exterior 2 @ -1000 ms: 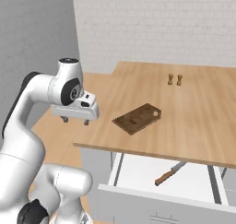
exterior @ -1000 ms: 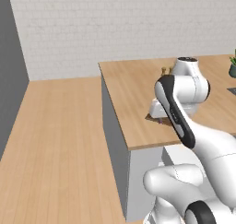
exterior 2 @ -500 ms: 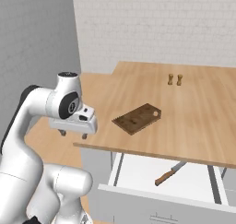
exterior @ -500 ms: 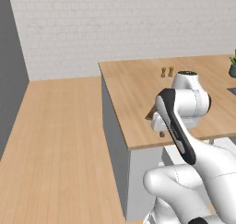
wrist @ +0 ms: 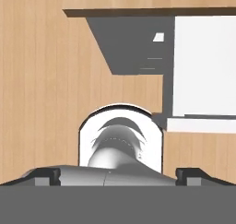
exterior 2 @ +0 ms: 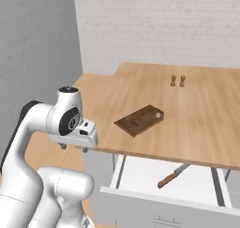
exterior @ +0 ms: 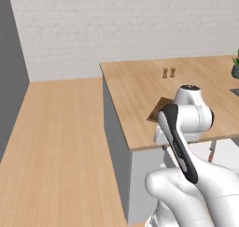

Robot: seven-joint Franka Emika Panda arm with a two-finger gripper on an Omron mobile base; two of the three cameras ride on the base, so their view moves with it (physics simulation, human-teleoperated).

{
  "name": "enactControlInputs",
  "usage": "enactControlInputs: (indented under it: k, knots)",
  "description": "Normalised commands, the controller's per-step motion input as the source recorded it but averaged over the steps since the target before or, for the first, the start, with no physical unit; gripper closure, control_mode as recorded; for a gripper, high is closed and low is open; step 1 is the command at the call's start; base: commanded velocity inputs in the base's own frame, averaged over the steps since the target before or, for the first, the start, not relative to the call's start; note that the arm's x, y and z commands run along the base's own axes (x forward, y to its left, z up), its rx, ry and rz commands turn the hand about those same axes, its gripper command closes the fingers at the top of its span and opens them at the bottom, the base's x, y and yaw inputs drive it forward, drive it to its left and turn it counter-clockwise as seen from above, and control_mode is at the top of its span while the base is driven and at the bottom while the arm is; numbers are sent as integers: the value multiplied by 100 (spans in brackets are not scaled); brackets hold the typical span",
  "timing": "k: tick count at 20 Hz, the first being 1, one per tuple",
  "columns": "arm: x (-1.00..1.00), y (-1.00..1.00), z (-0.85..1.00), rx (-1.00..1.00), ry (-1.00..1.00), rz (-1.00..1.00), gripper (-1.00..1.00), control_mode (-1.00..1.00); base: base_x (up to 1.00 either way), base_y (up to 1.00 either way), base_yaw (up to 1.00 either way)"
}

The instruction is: Pick up the knife from the drawer and place it on the cutting board. Then place the meat from the plate to the cutting board.

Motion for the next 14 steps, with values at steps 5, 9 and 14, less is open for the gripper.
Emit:
enactControlInputs:
  k: [5,9,14]
  knots:
    - [0,0,0,0,0,0,-100,100,-36,3,-4]
    - [0,0,0,0,0,0,-100,100,-40,9,-13]
    - [0,0,0,0,0,0,-100,100,-11,35,-34]
